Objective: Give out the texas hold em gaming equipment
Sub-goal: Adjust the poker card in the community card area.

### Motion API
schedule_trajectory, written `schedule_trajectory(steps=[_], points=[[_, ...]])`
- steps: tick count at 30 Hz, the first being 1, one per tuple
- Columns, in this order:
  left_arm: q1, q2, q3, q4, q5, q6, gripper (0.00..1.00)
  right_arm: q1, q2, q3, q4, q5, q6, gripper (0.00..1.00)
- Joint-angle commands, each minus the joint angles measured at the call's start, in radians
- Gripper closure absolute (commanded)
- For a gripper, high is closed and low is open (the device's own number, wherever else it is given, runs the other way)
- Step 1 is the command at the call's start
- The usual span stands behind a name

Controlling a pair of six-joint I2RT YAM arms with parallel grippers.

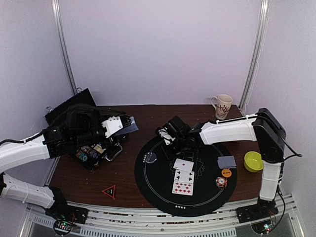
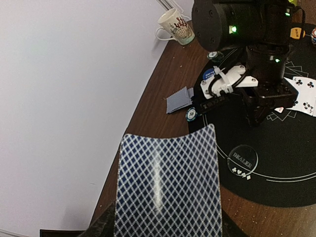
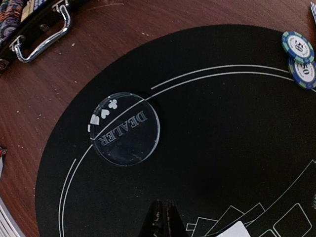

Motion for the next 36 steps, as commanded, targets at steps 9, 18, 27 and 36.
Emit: schedule_trajectory(steps=[9, 18, 27, 36], points=[[0.000, -0.006, 0.030, 0.049, -0.004, 0.004, 0.47, 0.043, 0.074, 0.064, -0.298, 0.094, -0.002, 1.00], [0.000, -0.006, 0.027, 0.049, -0.005, 0.006, 0.47, 0.043, 0.068, 0.080, -0.404, 0.176, -0.045, 1.00], [0.000, -0.006, 0.030, 0.046, -0.005, 0.006, 0.47, 0.043, 0.057, 0.092, -0.428, 0.183, -0.090, 1.00], [0.001, -0.001, 0.038, 0.041, -0.001, 0.006, 0.47, -0.016, -0.048, 0.157, -0.261, -0.155, -0.041, 1.00]])
